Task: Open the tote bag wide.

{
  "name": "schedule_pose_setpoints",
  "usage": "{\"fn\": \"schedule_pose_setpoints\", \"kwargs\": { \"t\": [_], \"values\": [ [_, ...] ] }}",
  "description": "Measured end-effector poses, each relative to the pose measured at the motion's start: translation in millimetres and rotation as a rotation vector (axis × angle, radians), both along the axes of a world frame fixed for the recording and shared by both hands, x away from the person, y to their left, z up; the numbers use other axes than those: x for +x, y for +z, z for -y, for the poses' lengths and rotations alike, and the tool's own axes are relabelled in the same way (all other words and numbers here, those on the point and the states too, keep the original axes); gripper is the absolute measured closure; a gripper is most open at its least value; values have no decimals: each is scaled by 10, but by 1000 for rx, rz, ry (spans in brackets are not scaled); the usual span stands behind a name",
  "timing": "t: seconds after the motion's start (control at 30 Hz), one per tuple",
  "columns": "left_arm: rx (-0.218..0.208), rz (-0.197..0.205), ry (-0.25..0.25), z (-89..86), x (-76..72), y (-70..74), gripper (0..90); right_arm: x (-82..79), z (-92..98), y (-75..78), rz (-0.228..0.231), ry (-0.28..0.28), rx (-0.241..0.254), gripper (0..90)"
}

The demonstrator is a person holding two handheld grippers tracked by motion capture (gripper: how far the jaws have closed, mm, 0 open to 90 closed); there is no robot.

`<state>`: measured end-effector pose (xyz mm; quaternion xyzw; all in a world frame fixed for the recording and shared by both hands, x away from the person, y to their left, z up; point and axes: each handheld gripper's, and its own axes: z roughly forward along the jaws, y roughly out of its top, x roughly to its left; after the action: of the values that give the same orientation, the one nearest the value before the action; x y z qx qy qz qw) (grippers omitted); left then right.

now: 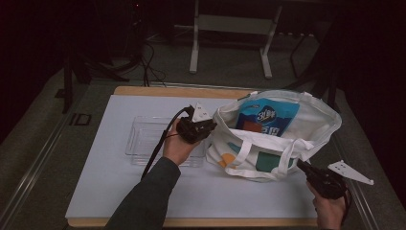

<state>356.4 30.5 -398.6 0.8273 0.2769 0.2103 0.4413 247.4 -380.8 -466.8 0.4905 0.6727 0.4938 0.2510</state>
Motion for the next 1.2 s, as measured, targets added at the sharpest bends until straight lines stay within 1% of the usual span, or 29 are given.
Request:
{"fn": "schedule_pose_setpoints", "kwargs": {
  "t": [0.03,0.2,0.3,0.43,0.73,0.87,1.0,1.2],
  "values": [
    [3,-2,1,0,4,0,845,1,-5,2,1,-1,0,892],
    [-4,-19,12,12,29,-13,845,2,-11,5,-3,4,-3,892],
    [3,-27,11,25,39,-36,845,1,-16,4,-7,9,-8,893],
    [1,-38,6,38,28,-69,843,-4,-24,-8,-9,16,-20,892],
    [-2,-71,1,52,19,-173,841,-49,-7,-48,-17,35,-18,891],
    [8,-77,-3,77,14,-201,840,-59,-7,-63,-21,36,-24,891],
    [14,-90,-5,106,20,-239,837,-66,-15,-80,-30,39,-42,891],
    [17,-100,-9,125,18,-276,837,-77,-13,-116,-50,43,-45,892]
  ]
}}
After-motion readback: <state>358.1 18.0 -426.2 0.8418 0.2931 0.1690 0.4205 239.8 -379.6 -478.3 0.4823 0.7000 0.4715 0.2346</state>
